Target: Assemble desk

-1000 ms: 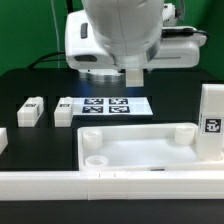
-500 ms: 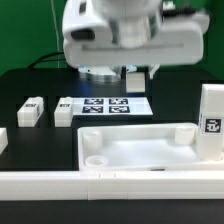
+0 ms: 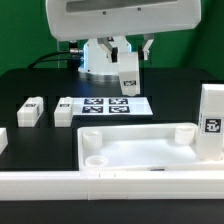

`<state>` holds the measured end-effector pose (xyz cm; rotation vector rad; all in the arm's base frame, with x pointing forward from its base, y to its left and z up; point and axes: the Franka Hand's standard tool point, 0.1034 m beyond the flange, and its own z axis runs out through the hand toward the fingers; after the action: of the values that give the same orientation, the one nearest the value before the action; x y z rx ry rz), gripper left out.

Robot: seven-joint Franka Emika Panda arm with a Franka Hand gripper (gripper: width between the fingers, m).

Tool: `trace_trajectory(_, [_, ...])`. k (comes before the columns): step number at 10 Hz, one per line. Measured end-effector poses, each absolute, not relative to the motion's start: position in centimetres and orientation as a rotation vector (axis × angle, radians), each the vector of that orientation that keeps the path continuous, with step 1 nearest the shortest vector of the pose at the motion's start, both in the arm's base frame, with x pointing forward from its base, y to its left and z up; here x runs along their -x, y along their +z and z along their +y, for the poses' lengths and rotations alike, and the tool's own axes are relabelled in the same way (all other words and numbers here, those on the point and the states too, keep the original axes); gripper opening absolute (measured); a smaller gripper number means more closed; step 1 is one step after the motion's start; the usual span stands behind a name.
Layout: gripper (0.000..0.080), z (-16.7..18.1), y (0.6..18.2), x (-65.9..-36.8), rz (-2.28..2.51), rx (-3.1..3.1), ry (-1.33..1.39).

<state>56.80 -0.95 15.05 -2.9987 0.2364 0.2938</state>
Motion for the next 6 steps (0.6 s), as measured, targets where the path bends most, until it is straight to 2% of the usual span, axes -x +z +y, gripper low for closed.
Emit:
trace_trajectory(1, [0.0291, -1.1, 15.3, -57.5, 0.240, 3.002, 0.238])
trace_trajectory(3, [0.0291, -2.8, 18.8, -61.6, 0.226, 2.980, 0.056])
trace_trajectory(4, [0.0291, -3.9, 19.9, -62.8, 0.208, 2.976, -0.030])
trace_trajectory(5, [0.0291, -4.2, 19.9, -63.7, 0.226, 2.996, -0.196])
trace_trajectory(6, [0.0291, -4.1, 19.5, -63.3, 0.236, 3.001, -0.280])
